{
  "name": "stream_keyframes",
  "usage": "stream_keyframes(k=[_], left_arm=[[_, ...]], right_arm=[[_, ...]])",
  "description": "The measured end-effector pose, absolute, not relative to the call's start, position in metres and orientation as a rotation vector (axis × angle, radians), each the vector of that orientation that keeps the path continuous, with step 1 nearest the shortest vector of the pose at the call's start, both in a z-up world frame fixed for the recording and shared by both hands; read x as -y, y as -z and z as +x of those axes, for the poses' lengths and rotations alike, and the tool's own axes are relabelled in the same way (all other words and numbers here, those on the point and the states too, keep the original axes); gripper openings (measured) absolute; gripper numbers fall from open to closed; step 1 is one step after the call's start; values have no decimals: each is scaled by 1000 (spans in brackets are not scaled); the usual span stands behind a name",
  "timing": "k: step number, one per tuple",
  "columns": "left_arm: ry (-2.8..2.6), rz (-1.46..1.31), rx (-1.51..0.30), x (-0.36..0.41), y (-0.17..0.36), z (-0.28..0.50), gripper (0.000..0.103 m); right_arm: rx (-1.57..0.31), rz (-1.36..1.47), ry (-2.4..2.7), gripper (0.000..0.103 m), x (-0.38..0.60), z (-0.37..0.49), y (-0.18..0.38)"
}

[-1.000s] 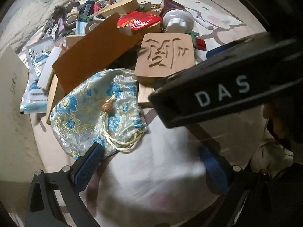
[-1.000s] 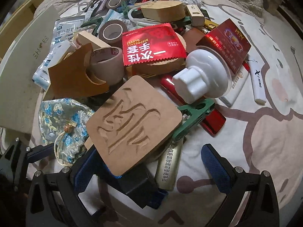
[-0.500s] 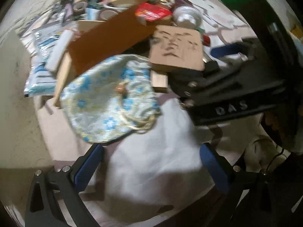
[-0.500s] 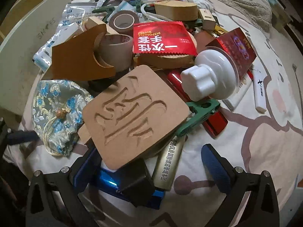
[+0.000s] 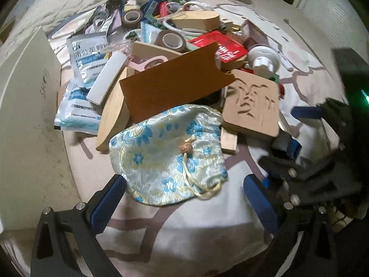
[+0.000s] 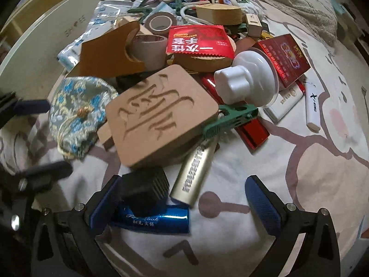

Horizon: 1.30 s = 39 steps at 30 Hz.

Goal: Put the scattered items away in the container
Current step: 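Close the left tool on the floral silk pouch while the right tool hovers at the blue case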

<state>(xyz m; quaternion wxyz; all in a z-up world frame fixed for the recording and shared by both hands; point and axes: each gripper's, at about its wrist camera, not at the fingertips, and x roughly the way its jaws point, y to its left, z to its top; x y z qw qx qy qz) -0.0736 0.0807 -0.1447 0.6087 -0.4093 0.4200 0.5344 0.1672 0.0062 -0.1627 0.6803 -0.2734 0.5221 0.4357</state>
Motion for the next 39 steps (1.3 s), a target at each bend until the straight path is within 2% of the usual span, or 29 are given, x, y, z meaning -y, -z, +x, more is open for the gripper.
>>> stream_keyframes(k=[13, 18, 20, 39], left_arm=[[-1336, -972, -956, -100, 165, -88, 103], [-1303, -967, -944, -93, 164, -88, 92], [-1274, -949, -957, -88, 162, -86, 91], [-1091, -878, -1103, -31, 161, -78, 90]], right_arm=[[-1130, -621, -979, 103, 13, 162, 164], [-1124, -626, -967, 103, 21, 167, 164], [-1117, -630, -963, 103, 24, 167, 164], [-1095, -637, -949, 103, 52, 172, 163]])
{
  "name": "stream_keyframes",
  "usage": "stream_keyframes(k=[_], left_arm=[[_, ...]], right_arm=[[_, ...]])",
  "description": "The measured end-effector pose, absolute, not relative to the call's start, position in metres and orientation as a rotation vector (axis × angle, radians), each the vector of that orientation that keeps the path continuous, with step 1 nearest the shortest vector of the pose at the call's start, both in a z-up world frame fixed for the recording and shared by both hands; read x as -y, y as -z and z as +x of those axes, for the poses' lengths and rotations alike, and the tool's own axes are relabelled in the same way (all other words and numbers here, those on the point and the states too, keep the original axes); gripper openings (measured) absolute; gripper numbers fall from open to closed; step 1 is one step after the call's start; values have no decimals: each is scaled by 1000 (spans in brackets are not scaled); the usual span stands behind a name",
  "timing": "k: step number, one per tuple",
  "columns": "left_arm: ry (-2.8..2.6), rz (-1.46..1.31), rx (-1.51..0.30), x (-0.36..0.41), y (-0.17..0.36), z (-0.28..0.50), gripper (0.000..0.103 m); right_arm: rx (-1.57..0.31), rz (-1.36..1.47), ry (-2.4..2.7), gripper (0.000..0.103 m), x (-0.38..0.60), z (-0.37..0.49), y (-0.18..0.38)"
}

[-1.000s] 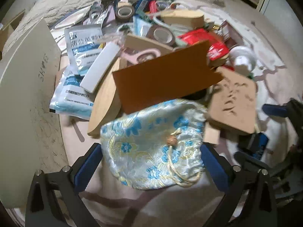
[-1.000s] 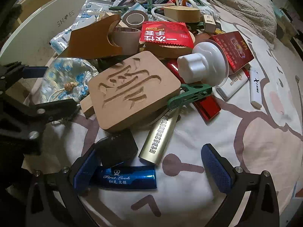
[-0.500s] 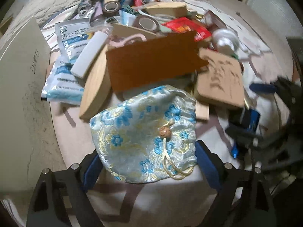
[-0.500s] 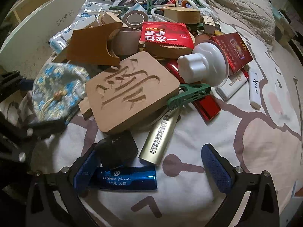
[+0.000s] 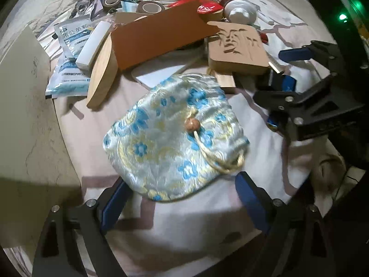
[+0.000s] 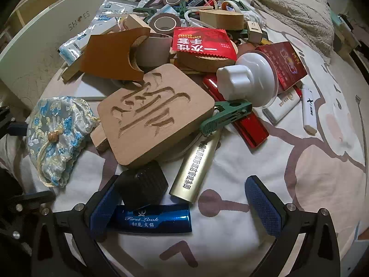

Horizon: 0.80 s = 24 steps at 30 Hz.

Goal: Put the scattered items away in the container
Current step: 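Close the left tool on the floral silk pouch while the right tool hovers at the blue case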

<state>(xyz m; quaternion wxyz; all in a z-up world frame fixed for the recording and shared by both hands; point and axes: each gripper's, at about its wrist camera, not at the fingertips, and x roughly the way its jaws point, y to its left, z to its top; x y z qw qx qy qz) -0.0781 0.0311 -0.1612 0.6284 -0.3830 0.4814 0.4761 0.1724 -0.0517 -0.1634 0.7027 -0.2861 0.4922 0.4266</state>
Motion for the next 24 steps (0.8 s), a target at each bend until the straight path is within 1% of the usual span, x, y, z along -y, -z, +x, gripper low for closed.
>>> stream_keyframes(k=[4, 8, 10, 12, 15, 21, 24], left_arm=[[-1098, -904, -1038, -29, 145, -81, 91], [-1128, -825, -981, -36, 119, -78, 91], [-1148, -792, -970, -39, 114, -73, 99], [-1157, -780, -963, -43, 114, -73, 101], [-1191, -766, -997, -60, 121, -69, 101], [-1289, -591, -1166, -67, 132, -63, 101], [-1303, -528, -1169, -65, 123, -65, 101]], right_arm=[[-1096, -640, -946, 103, 58, 170, 163], [-1093, -639, -947, 103, 64, 172, 162], [-1092, -638, -950, 103, 69, 173, 161], [-1091, -637, -951, 103, 72, 174, 161], [-1092, -636, -950, 103, 76, 162, 161], [-1091, -635, -948, 103, 67, 158, 161], [-1090, -634, -949, 103, 73, 159, 161]])
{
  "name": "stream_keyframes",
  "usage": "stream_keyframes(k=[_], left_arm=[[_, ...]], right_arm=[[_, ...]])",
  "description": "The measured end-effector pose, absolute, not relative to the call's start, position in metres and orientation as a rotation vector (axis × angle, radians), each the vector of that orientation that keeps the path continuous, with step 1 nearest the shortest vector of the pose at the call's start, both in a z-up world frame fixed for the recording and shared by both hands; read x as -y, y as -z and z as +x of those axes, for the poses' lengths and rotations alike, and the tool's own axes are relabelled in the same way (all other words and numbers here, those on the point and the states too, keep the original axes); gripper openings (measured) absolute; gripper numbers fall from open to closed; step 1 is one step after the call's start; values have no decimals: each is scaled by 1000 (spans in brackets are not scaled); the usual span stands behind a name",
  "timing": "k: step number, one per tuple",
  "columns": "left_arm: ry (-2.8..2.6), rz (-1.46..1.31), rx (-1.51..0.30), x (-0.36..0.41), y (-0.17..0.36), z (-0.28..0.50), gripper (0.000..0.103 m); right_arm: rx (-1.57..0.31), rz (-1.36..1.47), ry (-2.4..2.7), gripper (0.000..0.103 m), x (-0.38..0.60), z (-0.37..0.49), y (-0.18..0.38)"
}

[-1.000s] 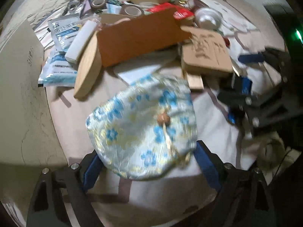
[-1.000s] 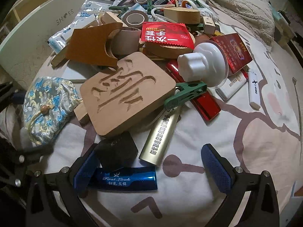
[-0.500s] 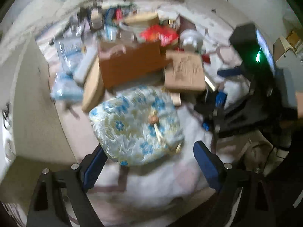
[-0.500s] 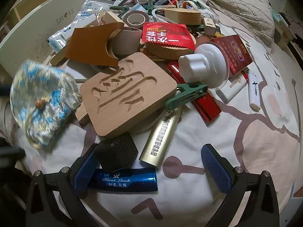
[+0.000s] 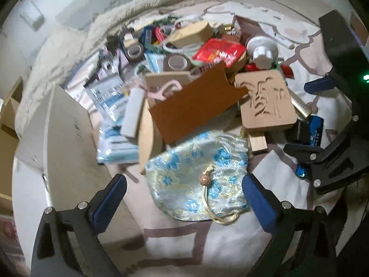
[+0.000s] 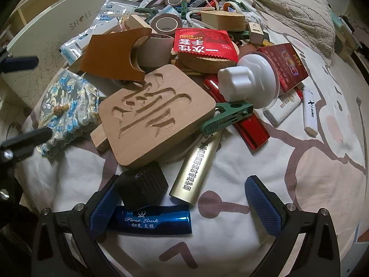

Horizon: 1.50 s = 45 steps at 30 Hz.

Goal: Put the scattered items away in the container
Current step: 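Close the left tool on the floral silk pouch while the right tool hovers at the blue case, then close the right tool on the blue metal case while the left tool lifts the floral pouch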

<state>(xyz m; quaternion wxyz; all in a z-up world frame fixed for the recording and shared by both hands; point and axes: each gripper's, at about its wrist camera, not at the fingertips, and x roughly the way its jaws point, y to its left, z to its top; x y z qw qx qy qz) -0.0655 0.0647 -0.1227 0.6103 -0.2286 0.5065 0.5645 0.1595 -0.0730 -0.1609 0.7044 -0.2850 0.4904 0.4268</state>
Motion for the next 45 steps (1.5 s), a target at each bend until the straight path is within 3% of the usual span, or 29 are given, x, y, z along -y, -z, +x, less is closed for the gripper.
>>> stream_keyframes(k=[6, 15, 20, 36, 45], left_arm=[[-1218, -563, -1081, -60, 109, -67, 103], [-1204, -569, -1228, -76, 152, -61, 103], [-1249, -702, -1132, -86, 154, -81, 103], [-1201, -913, -1003, -83, 153, -91, 65], [-1187, -895, -1002, -81, 150, -92, 51]], right_arm=[[-1090, -634, -944, 103, 92, 165, 161], [-1086, -628, -944, 103, 103, 162, 159], [-1086, -627, -943, 103, 111, 161, 161], [-1201, -594, -1006, 103, 149, 166, 144], [-1240, -558, -1056, 103, 174, 162, 134]])
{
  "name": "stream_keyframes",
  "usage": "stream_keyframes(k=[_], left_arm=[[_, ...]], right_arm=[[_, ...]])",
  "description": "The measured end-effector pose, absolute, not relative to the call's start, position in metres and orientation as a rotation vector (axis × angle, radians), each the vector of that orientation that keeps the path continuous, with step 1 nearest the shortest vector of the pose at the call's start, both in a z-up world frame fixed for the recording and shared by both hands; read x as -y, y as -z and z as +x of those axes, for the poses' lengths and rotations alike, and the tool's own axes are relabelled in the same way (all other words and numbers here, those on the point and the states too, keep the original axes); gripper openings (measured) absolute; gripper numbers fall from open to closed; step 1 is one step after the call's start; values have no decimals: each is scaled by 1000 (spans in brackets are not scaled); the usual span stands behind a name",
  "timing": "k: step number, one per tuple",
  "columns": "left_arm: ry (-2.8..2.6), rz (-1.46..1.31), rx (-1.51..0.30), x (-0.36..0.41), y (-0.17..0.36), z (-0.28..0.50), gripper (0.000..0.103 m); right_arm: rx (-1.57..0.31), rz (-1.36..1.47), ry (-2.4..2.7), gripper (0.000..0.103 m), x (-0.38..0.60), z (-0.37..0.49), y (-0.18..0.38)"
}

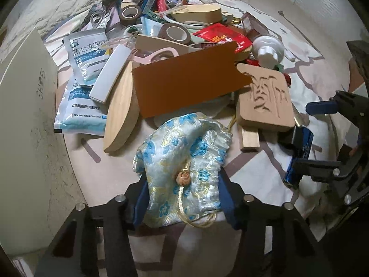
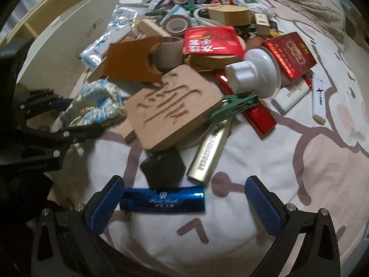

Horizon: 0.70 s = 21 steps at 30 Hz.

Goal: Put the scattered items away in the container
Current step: 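Close the right tool on the blue metal case while the left tool lifts the floral pouch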

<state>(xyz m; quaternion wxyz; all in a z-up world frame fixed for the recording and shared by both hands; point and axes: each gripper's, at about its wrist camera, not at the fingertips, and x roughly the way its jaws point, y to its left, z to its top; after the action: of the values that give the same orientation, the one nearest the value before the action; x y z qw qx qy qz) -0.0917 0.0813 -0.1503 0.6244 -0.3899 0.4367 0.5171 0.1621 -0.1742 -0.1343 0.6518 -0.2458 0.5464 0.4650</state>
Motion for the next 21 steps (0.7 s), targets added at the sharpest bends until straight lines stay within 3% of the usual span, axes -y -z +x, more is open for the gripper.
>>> stream_keyframes(k=[8, 15, 17, 19, 21], left_arm=[[-1234, -987, -906, -78, 140, -97, 30], [-1216, -987, -888, -76, 137, -100, 27], [-1208, -988, -888, -75, 138, -101, 27], [-1202, -999, -883, -72, 140, -104, 27], [-1198, -1004, -879, -72, 142, -104, 27]], right_arm=[[-1203, -648, -1099, 103, 183, 141, 134], [-1176, -699, -1049, 103, 188, 132, 136], [-1146, -740, -1045, 100, 189, 126, 137], [-1118, -765, -1069, 87, 191, 120, 134], [-1096, -777, -1077, 83, 193, 116, 130]])
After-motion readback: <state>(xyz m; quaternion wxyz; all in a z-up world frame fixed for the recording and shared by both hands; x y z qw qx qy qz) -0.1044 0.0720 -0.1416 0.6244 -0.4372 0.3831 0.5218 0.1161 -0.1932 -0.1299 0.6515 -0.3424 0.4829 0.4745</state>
